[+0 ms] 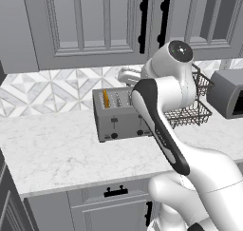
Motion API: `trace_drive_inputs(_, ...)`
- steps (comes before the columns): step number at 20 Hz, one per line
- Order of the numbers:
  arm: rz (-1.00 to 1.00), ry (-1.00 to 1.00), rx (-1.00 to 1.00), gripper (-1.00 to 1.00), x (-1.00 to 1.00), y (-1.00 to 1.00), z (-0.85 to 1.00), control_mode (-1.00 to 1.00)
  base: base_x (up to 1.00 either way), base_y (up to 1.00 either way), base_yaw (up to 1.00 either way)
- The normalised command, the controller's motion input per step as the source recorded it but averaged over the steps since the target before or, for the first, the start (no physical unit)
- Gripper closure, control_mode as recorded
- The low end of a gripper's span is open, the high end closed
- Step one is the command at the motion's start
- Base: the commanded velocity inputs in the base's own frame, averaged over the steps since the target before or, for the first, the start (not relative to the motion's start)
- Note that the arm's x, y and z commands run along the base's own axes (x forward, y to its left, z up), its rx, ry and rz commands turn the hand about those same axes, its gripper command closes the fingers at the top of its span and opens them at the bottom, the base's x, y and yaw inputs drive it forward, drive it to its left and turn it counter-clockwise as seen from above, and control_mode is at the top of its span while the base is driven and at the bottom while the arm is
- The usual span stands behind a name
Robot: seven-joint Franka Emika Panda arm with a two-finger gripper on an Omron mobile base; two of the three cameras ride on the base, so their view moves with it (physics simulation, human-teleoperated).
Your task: Start the toaster. Once the lever pops up, take the bread to the plate on the dining counter.
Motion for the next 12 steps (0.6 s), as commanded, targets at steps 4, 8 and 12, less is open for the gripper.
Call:
trace_drive_inputs(4,0.00,0.00,0.00,-1.00,0.00,0.00,0.00,-1.00,0.00,0.00,0.00)
trace_drive_inputs(8,0.00,0.00,0.00,-1.00,0.00,0.00,0.00,-1.00,0.00,0.00,0.00)
trace_drive_inputs(12,0.00,0.00,0.00,-1.00,0.00,0.00,0.00,-1.00,0.00,0.00,0.00)
